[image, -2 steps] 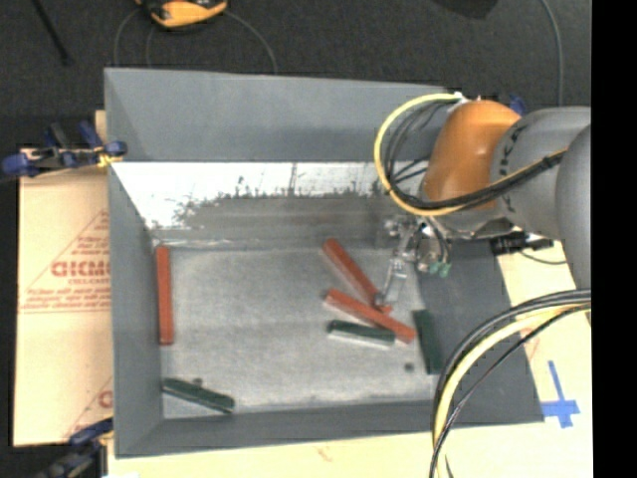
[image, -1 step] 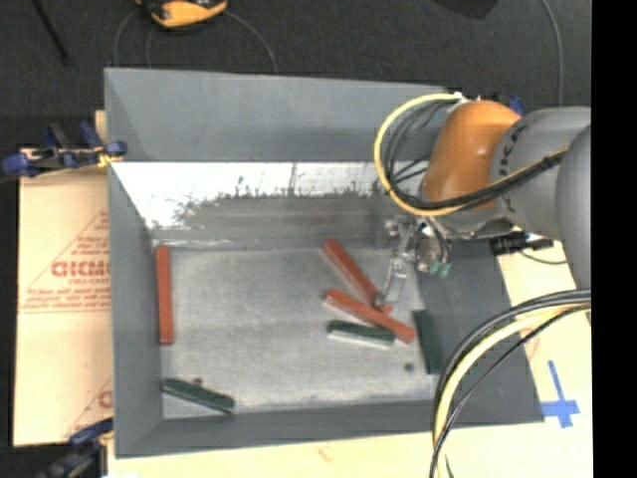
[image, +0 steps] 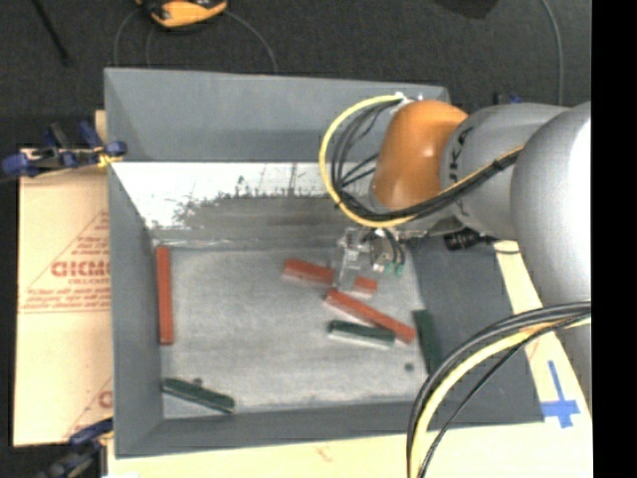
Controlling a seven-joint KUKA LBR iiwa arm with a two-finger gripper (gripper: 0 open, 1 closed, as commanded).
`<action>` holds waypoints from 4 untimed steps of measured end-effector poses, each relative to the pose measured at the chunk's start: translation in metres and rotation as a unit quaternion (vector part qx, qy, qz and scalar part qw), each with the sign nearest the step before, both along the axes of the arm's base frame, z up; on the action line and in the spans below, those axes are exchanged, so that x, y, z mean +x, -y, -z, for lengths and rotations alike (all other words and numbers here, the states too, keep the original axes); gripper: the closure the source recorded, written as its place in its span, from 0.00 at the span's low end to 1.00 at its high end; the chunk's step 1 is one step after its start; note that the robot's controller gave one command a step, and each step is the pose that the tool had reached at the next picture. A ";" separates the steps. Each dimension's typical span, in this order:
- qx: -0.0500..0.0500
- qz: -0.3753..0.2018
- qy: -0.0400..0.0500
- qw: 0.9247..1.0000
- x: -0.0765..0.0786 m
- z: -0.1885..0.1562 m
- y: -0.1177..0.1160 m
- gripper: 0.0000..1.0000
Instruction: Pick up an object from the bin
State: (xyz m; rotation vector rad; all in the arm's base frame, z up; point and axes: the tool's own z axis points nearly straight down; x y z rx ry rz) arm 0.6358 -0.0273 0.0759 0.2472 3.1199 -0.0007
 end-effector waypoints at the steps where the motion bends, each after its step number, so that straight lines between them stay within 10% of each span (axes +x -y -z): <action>1: 0.000 -0.001 0.000 1.000 0.000 0.000 0.000 1.00; 2: -0.002 -0.025 0.000 1.000 0.002 0.000 -0.002 1.00; 4: 0.001 0.145 0.000 0.989 -0.005 -0.001 -0.023 1.00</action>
Offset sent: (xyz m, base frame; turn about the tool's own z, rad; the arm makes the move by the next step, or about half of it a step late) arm 0.0003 0.0068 -0.0059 -0.0900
